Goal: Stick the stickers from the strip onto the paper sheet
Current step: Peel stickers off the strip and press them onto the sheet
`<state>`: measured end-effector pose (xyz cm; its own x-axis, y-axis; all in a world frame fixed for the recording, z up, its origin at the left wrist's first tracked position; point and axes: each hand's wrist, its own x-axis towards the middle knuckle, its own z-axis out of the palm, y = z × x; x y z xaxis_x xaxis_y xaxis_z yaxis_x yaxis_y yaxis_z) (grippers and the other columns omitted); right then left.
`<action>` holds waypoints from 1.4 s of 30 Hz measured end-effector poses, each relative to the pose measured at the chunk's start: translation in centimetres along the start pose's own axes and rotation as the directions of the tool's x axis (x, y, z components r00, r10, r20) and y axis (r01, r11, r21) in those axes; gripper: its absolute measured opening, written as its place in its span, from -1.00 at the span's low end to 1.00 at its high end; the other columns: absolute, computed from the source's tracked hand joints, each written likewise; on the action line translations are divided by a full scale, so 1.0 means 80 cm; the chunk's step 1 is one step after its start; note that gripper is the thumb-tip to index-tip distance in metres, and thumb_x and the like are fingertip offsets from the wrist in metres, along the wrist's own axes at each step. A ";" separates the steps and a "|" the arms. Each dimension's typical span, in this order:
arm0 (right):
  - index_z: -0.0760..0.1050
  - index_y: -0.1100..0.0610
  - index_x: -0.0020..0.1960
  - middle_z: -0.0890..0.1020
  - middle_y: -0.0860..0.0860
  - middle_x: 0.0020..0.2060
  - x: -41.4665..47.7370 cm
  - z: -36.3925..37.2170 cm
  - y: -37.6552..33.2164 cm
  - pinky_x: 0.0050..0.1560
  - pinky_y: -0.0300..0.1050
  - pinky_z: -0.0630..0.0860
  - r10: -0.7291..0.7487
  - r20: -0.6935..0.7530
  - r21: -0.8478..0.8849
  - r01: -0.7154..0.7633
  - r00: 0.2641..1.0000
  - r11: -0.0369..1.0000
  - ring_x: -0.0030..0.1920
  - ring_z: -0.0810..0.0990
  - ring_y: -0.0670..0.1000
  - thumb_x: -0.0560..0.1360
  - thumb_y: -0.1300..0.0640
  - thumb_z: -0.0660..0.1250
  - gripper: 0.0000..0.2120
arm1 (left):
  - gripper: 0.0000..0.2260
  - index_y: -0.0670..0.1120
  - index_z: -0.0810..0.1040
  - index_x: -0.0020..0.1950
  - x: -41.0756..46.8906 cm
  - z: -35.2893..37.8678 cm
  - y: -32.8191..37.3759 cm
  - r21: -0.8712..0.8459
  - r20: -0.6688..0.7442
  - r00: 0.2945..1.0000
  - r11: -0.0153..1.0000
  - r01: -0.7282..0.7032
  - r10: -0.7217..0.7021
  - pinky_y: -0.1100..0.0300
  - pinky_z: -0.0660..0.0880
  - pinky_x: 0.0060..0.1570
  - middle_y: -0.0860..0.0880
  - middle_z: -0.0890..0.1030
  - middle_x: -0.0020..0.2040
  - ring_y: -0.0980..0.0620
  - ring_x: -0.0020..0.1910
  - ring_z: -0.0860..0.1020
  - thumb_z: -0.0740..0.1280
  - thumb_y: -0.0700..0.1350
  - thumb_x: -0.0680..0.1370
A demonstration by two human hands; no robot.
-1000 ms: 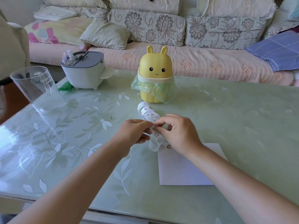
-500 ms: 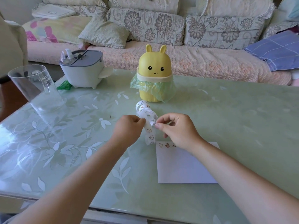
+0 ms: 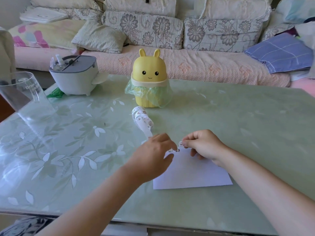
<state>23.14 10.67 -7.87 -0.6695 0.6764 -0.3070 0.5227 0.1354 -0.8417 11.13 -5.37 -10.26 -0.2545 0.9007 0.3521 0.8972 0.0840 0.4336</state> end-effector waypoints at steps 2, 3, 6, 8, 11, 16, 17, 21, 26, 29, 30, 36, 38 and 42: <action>0.64 0.15 -0.15 0.63 -0.01 -0.32 -0.003 -0.006 0.005 -0.53 -0.30 0.30 0.021 -0.011 -0.023 -0.021 1.000 1.000 -0.49 0.48 -0.06 0.51 0.22 0.44 -0.94 | -0.74 0.05 0.59 0.23 -0.003 0.013 -0.003 0.045 0.075 0.997 0.999 -0.004 0.001 0.05 0.53 -0.01 0.08 0.52 0.13 0.05 0.12 0.49 0.32 -0.07 0.55; 0.64 0.15 -0.15 0.63 0.00 -0.32 -0.004 -0.009 0.007 -0.54 -0.31 0.30 0.025 -0.011 -0.031 -0.025 1.000 0.999 -0.49 0.47 -0.06 0.51 0.22 0.44 -0.93 | -0.71 0.06 0.56 0.28 -0.004 0.017 -0.005 0.065 0.109 0.994 0.998 -0.001 -0.006 0.03 0.53 0.02 0.08 0.51 0.17 0.05 0.16 0.47 0.31 -0.05 0.56; 0.64 0.15 -0.15 0.64 0.02 -0.31 -0.005 -0.012 0.012 -0.54 -0.33 0.30 0.016 -0.014 -0.047 -0.016 1.000 0.999 -0.49 0.46 -0.06 0.50 0.22 0.44 -0.94 | -0.66 0.07 0.50 0.36 -0.005 0.026 -0.008 0.119 0.181 0.983 0.993 0.005 -0.026 0.02 0.51 0.07 0.09 0.48 0.24 0.03 0.24 0.41 0.24 0.00 0.59; 0.66 0.13 -0.16 0.66 0.03 -0.29 -0.003 -0.012 0.014 -0.53 -0.32 0.31 0.001 -0.022 -0.075 -0.003 1.000 0.997 -0.49 0.47 -0.06 0.49 0.20 0.46 -0.95 | -0.64 0.07 0.51 0.35 -0.006 0.027 -0.008 0.133 0.190 0.981 0.991 0.010 -0.035 0.02 0.51 0.06 0.09 0.48 0.24 0.04 0.24 0.40 0.19 0.04 0.57; 0.67 0.11 -0.17 0.66 -0.01 -0.31 0.000 -0.010 0.016 -0.49 -0.32 0.39 -0.017 -0.022 -0.107 0.015 1.000 0.994 -0.44 0.49 -0.07 0.48 0.18 0.47 -0.95 | -0.56 0.08 0.54 0.30 -0.007 0.027 -0.008 0.131 0.183 0.982 0.991 0.013 -0.037 0.03 0.53 0.03 0.09 0.48 0.21 0.03 0.20 0.44 0.07 0.11 0.52; 0.69 0.06 -0.22 0.72 -0.01 -0.29 0.007 -0.002 0.019 -0.26 -0.15 0.52 -0.049 -0.038 -0.185 0.041 0.998 0.982 -0.38 0.53 -0.06 0.44 0.15 0.48 -0.93 | -0.64 0.09 0.55 0.28 -0.004 0.027 -0.006 0.145 0.182 0.982 0.989 0.013 -0.039 0.05 0.53 0.01 0.11 0.48 0.20 0.02 0.17 0.44 0.17 0.06 0.54; 0.69 0.06 -0.24 0.72 -0.02 -0.31 0.008 -0.001 0.020 -0.28 -0.16 0.50 -0.049 -0.044 -0.196 0.040 0.998 0.980 -0.41 0.52 -0.08 0.44 0.15 0.48 -0.92 | -0.65 0.09 0.55 0.28 -0.004 0.026 -0.005 0.147 0.185 0.982 0.989 0.018 -0.045 0.05 0.53 0.01 0.12 0.48 0.19 0.02 0.17 0.44 0.17 0.06 0.54; 0.69 0.05 -0.26 0.70 -0.06 -0.34 0.010 0.002 0.019 -0.35 -0.26 0.41 -0.051 -0.063 -0.228 0.035 0.997 0.973 -0.53 0.45 -0.19 0.42 0.14 0.48 -0.91 | -0.70 0.10 0.53 0.29 -0.002 0.025 -0.004 0.155 0.199 0.979 0.988 0.020 -0.050 0.11 0.49 0.02 0.12 0.47 0.20 0.05 0.19 0.42 0.24 0.02 0.57; 0.68 0.02 -0.29 0.70 -0.07 -0.35 0.010 0.006 0.018 -0.35 -0.26 0.40 -0.035 -0.097 -0.276 0.007 0.995 0.961 -0.42 0.53 -0.11 0.38 0.12 0.46 -0.92 | -0.69 0.10 0.53 0.30 -0.002 0.027 -0.003 0.172 0.188 0.981 0.985 0.015 -0.047 0.18 0.44 -0.03 0.11 0.48 0.18 0.04 0.18 0.42 0.25 0.00 0.57; 0.68 0.00 -0.30 0.69 -0.08 -0.38 0.010 0.007 0.017 -0.35 -0.26 0.41 -0.018 -0.108 -0.297 -0.015 0.994 0.955 -0.41 0.55 -0.09 0.36 0.12 0.44 -0.92 | -0.65 0.12 0.49 0.35 -0.002 0.029 -0.001 0.187 0.187 0.981 0.982 0.010 -0.045 0.18 0.42 -0.03 0.09 0.47 0.17 0.03 0.18 0.41 0.23 -0.01 0.57; 0.68 0.00 -0.30 0.68 -0.09 -0.38 0.011 0.008 0.017 -0.34 -0.25 0.42 -0.015 -0.114 -0.301 -0.021 0.993 0.953 -0.39 0.56 -0.08 0.36 0.12 0.44 -0.92 | -0.65 0.13 0.48 0.37 -0.001 0.029 -0.001 0.195 0.188 0.981 0.981 0.008 -0.045 0.18 0.41 -0.04 0.08 0.46 0.17 0.03 0.17 0.40 0.22 -0.01 0.57; 0.67 -0.02 -0.26 0.69 -0.12 -0.34 0.014 0.014 0.010 -0.16 -0.15 0.62 -0.005 -0.161 -0.379 -0.058 0.987 0.924 -0.21 0.67 -0.06 0.34 0.10 0.44 -0.95 | -0.57 0.13 0.57 0.25 -0.001 0.035 -0.002 0.258 0.144 0.990 0.966 -0.028 -0.010 0.21 0.36 -0.17 0.03 0.49 0.02 -0.03 -0.05 0.46 0.08 0.01 0.46; 0.66 -0.04 -0.27 0.68 -0.14 -0.33 0.014 0.014 0.006 -0.16 -0.15 0.62 0.009 -0.166 -0.412 -0.077 0.986 0.908 -0.20 0.67 -0.04 0.34 0.10 0.43 -0.94 | -0.57 0.11 0.59 0.21 -0.001 0.038 -0.001 0.266 0.124 0.992 0.963 -0.034 0.001 0.20 0.38 -0.18 0.02 0.49 -0.01 -0.03 -0.08 0.46 0.07 -0.01 0.44; 0.64 -0.09 -0.27 0.66 -0.20 -0.28 0.010 0.014 -0.001 -0.20 -0.23 0.54 -0.006 -0.200 -0.538 -0.104 0.980 0.836 -0.16 0.65 -0.06 0.37 0.04 0.43 -0.94 | -0.58 0.07 0.61 0.14 0.001 0.039 -0.001 0.286 0.094 0.995 0.957 -0.047 0.021 0.16 0.45 -0.22 0.01 0.51 -0.04 -0.04 -0.12 0.47 0.08 -0.06 0.41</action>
<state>21.95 10.37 -8.54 -0.5539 0.8065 -0.2066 0.7909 0.4323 -0.4331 12.18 -3.98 -12.81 -0.2003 0.9383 0.2818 0.9740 0.1596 0.1609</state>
